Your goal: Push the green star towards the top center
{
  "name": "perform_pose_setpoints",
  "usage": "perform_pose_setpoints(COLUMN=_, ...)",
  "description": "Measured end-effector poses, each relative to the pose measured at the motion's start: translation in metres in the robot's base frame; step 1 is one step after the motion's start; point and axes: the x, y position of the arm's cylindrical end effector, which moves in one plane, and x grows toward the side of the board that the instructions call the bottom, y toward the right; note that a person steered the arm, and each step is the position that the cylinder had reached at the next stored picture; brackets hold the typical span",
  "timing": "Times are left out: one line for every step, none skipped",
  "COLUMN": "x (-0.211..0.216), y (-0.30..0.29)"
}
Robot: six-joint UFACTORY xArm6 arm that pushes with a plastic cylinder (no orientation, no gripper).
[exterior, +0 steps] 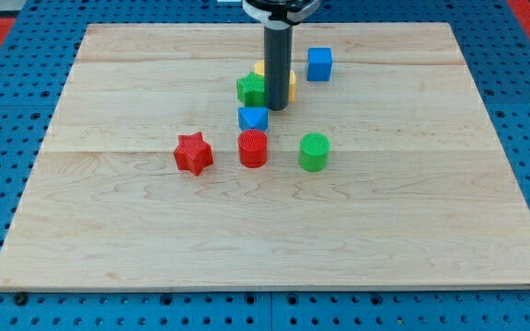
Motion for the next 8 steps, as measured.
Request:
perform_pose_setpoints(x=0.016, y=-0.020)
perform_pose_setpoints(x=0.012, y=-0.023)
perform_pose_setpoints(x=-0.009, y=-0.032)
perform_pose_setpoints(x=-0.017, y=-0.038)
perform_pose_setpoints(x=-0.024, y=-0.038)
perform_pose_setpoints(x=-0.034, y=-0.038)
perform_pose_setpoints(x=-0.034, y=-0.037)
perform_pose_setpoints(x=-0.034, y=-0.033)
